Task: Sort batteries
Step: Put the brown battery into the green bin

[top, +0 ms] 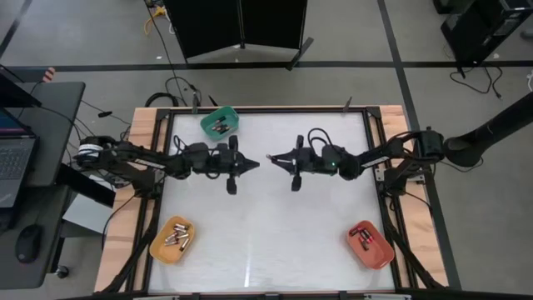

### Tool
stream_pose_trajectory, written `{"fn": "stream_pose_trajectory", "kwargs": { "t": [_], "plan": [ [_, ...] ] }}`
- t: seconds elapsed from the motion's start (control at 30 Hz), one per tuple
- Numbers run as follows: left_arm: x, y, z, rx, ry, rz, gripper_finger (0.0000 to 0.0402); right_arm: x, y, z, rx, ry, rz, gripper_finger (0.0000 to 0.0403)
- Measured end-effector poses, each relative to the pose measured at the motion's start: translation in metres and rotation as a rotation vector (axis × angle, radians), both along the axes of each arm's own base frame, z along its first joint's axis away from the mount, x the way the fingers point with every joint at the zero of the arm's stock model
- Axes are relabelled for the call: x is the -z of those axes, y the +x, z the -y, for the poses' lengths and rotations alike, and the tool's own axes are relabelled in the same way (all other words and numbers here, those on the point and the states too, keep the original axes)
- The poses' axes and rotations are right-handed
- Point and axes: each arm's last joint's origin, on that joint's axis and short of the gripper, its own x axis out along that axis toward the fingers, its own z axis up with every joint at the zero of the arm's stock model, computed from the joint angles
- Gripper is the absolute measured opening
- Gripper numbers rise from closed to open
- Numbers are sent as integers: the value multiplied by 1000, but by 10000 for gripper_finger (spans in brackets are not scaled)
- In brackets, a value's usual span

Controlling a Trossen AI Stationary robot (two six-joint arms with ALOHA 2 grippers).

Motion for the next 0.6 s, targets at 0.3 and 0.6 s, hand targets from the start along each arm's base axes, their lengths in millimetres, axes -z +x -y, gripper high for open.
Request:
{"fn": "stream_pose_trajectory", "kwargs": {
  "t": [0.3,0.6],
  "plan": [
    [-10,-1,2,56,17,106,59,-17,9,-31,-21,-85,93,61],
    [-14,-2,3,71,25,148,124,-29,14,-41,-13,-143,147,61]
  ]
}}
